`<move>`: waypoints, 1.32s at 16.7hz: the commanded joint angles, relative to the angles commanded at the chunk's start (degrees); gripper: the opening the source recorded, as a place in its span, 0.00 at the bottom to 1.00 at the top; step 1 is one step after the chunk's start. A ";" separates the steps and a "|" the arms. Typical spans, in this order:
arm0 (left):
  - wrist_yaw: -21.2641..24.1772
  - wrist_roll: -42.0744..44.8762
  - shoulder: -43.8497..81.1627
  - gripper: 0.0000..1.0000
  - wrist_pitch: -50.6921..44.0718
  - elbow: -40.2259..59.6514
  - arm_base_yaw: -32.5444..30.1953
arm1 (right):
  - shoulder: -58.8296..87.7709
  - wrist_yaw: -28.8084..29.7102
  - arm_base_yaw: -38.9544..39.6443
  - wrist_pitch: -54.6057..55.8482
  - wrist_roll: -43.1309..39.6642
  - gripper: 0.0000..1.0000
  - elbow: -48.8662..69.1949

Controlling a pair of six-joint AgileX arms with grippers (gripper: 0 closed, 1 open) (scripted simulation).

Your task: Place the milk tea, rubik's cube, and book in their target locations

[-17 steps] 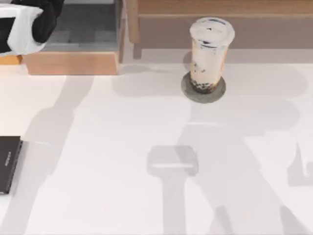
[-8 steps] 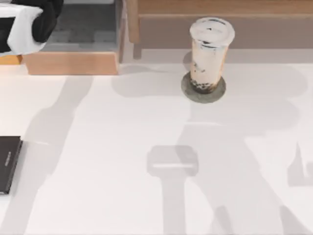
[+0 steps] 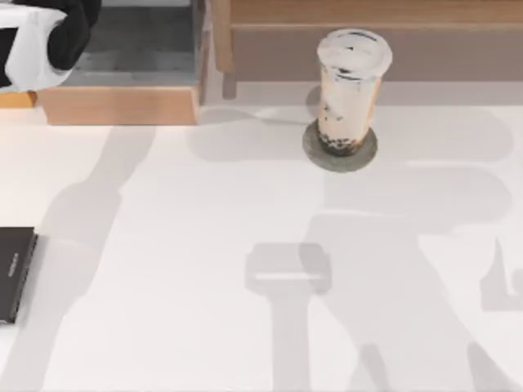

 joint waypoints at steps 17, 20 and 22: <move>19.18 44.12 -24.69 0.00 8.69 -28.29 10.37 | 0.00 0.00 0.00 0.00 0.00 1.00 0.00; 27.18 65.14 -31.17 0.00 8.78 -40.15 18.71 | 0.00 0.00 0.00 0.00 0.00 1.00 0.00; 32.23 78.77 -34.07 0.00 7.76 -48.05 25.85 | 0.00 0.00 0.00 0.00 0.00 1.00 0.00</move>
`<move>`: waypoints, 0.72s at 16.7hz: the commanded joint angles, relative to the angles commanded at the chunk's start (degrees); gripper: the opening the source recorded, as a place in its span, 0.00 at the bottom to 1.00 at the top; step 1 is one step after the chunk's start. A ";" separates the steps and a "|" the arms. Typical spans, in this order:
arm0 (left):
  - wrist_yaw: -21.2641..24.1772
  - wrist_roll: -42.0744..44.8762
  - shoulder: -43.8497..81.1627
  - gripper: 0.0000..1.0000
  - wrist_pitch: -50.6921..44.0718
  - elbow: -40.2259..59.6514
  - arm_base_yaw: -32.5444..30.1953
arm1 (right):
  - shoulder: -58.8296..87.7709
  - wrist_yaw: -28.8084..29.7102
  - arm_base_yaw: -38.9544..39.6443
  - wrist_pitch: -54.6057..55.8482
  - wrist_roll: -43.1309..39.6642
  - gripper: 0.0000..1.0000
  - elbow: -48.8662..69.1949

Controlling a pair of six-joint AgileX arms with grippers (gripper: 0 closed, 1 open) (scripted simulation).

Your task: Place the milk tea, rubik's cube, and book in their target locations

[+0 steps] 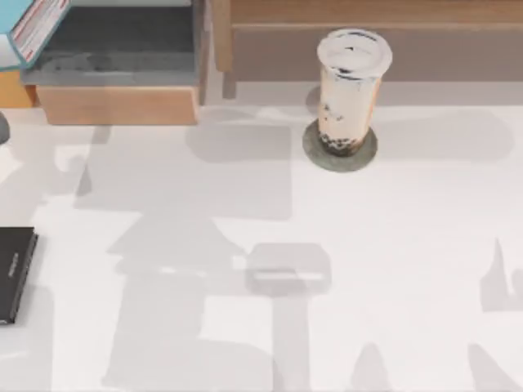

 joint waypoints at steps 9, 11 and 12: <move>15.82 35.80 -3.59 0.00 -8.60 -25.68 28.57 | 0.00 0.00 0.00 0.00 0.00 1.00 0.00; 16.53 37.10 -3.54 0.00 -9.17 -26.71 29.80 | 0.00 0.00 0.00 0.00 0.00 1.00 0.00; 16.53 37.10 -3.54 0.00 -9.17 -26.71 29.80 | 0.00 0.00 0.00 0.00 0.00 1.00 0.00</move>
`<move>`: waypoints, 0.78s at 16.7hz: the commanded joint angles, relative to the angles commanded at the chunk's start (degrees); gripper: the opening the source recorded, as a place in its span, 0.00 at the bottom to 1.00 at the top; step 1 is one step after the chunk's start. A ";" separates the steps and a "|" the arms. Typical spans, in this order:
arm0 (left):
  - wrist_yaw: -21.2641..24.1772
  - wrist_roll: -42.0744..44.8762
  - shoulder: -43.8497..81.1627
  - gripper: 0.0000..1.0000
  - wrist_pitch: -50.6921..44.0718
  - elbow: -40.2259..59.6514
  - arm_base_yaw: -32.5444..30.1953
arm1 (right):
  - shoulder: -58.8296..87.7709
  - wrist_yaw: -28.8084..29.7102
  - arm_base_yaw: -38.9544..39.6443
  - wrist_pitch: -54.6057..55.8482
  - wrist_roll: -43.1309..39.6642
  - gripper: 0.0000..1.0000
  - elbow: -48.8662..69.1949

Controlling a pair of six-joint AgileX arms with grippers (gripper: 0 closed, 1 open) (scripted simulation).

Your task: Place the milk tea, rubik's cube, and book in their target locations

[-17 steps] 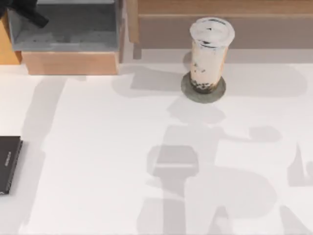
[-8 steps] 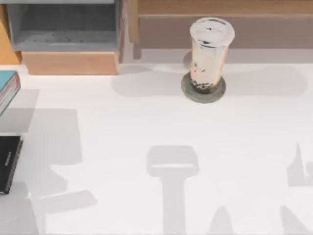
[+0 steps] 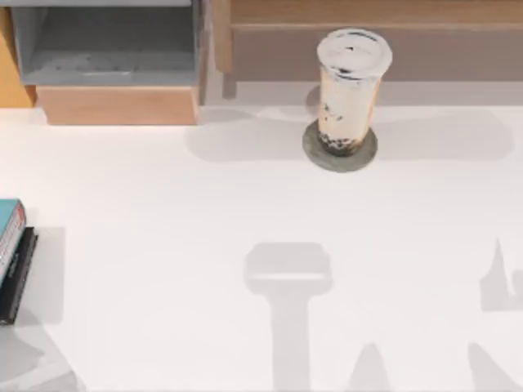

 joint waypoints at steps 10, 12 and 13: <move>-0.89 -0.85 2.46 0.00 2.65 0.33 -1.17 | 0.00 0.00 0.00 0.00 0.00 1.00 0.00; -0.89 -0.85 2.46 0.08 2.65 0.33 -1.17 | 0.00 0.00 0.00 0.00 0.00 1.00 0.00; -0.89 -0.85 2.46 0.15 2.65 0.33 -1.17 | 0.00 0.00 0.00 0.00 0.00 1.00 0.00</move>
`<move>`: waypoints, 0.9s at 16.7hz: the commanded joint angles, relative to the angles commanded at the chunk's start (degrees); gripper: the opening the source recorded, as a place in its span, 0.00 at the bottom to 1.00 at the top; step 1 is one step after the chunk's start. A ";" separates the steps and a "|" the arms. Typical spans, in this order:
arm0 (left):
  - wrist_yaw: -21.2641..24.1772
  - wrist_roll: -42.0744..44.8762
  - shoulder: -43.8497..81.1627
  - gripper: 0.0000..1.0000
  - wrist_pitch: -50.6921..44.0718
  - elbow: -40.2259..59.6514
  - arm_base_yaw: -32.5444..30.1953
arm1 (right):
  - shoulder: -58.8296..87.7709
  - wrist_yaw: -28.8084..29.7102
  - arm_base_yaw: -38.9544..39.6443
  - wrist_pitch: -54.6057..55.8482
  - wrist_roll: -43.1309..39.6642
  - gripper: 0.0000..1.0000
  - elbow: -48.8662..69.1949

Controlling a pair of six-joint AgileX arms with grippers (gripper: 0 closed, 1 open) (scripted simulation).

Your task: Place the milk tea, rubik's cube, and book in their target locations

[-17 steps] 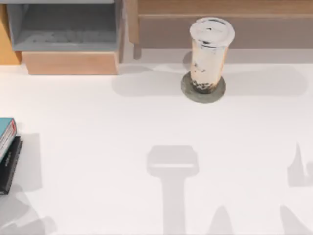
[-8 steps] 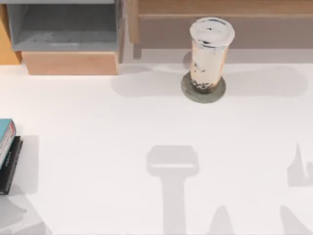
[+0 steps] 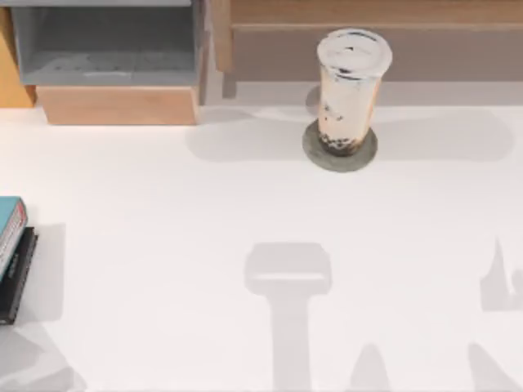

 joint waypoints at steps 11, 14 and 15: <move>0.00 0.00 0.00 0.98 0.00 0.00 0.00 | 0.00 0.00 0.00 0.00 0.00 1.00 0.00; 0.00 0.00 0.00 1.00 0.00 0.00 0.00 | 0.00 0.00 0.00 0.00 0.00 1.00 0.00; 0.00 0.00 0.00 1.00 0.00 0.00 0.00 | 0.00 0.00 0.00 0.00 0.00 1.00 0.00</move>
